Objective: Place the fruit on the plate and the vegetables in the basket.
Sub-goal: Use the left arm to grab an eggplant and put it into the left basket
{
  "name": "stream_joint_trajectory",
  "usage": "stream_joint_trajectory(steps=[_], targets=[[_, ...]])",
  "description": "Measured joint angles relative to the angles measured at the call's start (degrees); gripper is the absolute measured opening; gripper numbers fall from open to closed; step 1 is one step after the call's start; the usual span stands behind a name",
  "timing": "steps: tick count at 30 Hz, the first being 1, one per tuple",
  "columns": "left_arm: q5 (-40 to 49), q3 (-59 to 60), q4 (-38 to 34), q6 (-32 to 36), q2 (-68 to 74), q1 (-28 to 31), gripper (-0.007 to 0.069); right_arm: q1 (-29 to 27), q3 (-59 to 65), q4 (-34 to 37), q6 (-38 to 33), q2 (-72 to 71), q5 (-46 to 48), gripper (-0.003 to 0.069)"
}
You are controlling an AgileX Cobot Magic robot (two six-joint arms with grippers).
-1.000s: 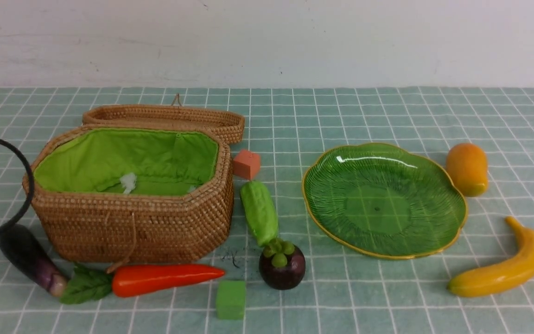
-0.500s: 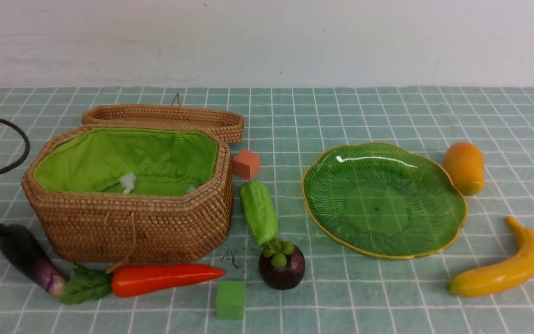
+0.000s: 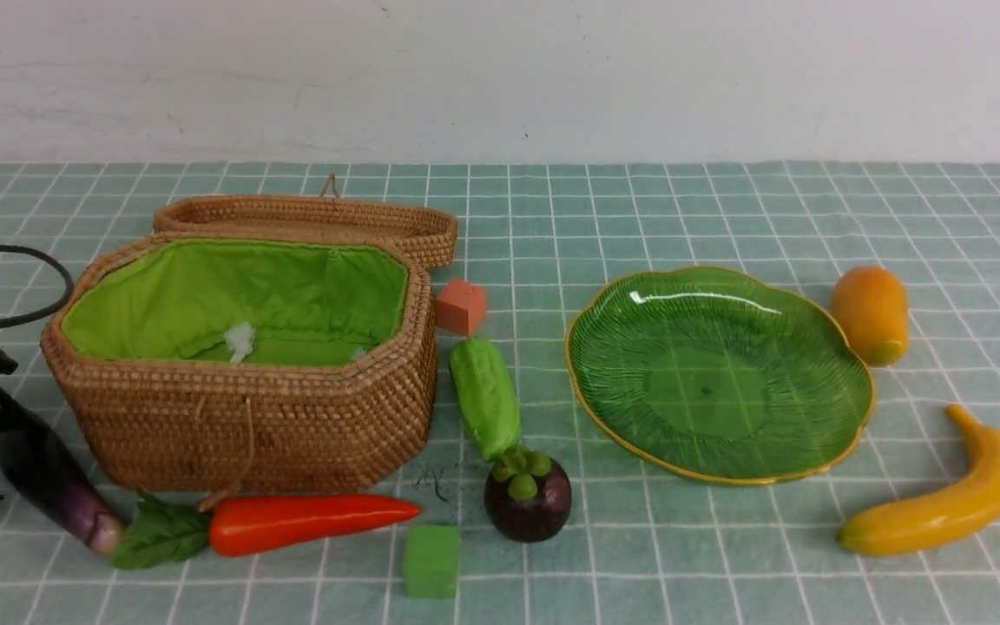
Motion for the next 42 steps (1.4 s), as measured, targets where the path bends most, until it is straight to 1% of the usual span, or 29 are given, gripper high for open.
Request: stream_joint_trajectory(steps=[9, 12, 13, 14, 20, 23, 25, 27, 29, 30, 31, 32, 33, 35, 36, 37, 38, 39, 41, 42], targets=[[-1.1, -0.4, -0.3, 2.8, 1.2, -0.1, 0.0512, 0.0, 0.0, 0.6, 0.0, 0.0, -0.3, 0.0162], [-1.1, -0.4, -0.3, 3.1, 1.3, -0.1, 0.0458, 0.0, 0.0, 1.0, 0.0, 0.0, -0.3, 0.0162], [-1.1, -0.4, -0.2, 3.1, 1.4, -0.1, 0.0409, 0.0, 0.0, 1.1, 0.0, 0.0, -0.3, 0.0162], [-1.1, -0.4, -0.2, 3.1, 1.4, -0.1, 0.0399, 0.0, 0.0, 1.2, 0.0, 0.0, -0.3, 0.0162], [-0.9, -0.4, 0.6, 3.2, 1.3, -0.1, 0.0401, 0.0, 0.0, 1.5, 0.0, 0.0, -0.3, 0.0162], [-0.1, -0.3, 3.7, 2.9, -0.1, 0.0, 0.0401, 0.0, 0.0, 1.8, 0.0, 0.0, -0.3, 0.0162], [0.8, -0.2, 8.0, 1.5, -3.1, 0.0, 0.0401, 0.0, 0.0, 1.9, 0.2, 0.0, -0.3, 0.0162], [2.0, -0.2, 14.7, -1.3, -11.2, 0.0, 0.0401, 0.0, 0.0, 1.9, 0.6, 0.0, -0.3, 0.0162], [3.1, -0.6, 17.9, -1.8, -16.4, -0.4, 0.0401, 0.0, 0.0, 1.9, 0.8, 0.0, -0.6, 0.0162], [3.2, -0.7, 18.3, -1.7, -16.4, -0.6, 0.0401, 0.0, 0.0, 1.9, 0.8, 0.0, -0.6, 0.0162], [4.4, -2.4, 21.5, 0.2, -22.7, -2.8, 0.0401, 0.0, 0.0, 1.9, 0.8, 0.0, -1.0, 0.0162], [4.8, -3.9, 23.0, 2.4, -24.9, -4.6, 0.0401, 0.0, 0.0, 1.9, 0.8, 0.0, -1.0, 0.0162], [4.8, -3.9, 23.0, 2.4, -25.4, -5.1, 0.0401, 0.0, 0.0, 1.9, 0.8, 0.0, -1.0, 0.0162], [5.9, -9.1, 25.6, 8.8, -29.2, -12.2, 0.0401, 0.0, 0.0, 1.5, 0.8, 0.0, -1.2, 0.0162], [6.5, -12.2, 27.4, 13.9, -29.7, -16.9, 0.0401, 0.0, 0.0, 0.8, 0.5, 0.0, -1.3, 0.0162], [6.8, -13.9, 28.6, 16.0, -29.5, -20.3, 0.0401, 0.0, 0.0, -0.1, 0.2, 0.0, -1.5, 0.0162], [7.0, -16.0, 30.6, 20.6, -28.9, -23.6, 0.0401, 0.0, 0.0, -1.2, -0.1, 0.0, -1.8, 0.0162], [7.0, -16.3, 31.0, 21.4, -28.7, -23.6, 0.0401, 0.0, 0.0, -1.2, -0.3, 0.0, -1.9, 0.0162], [7.4, -20.2, 36.9, 29.0, -25.9, -30.5, 0.0401, 0.0, 0.0, -4.0, -0.9, 0.0, -2.8, 0.0162], [7.5, -21.8, 40.6, 31.9, -23.9, -32.8, 0.0401, 0.0, 0.0, -5.5, -1.1, 0.0, -2.9, 0.0162]])
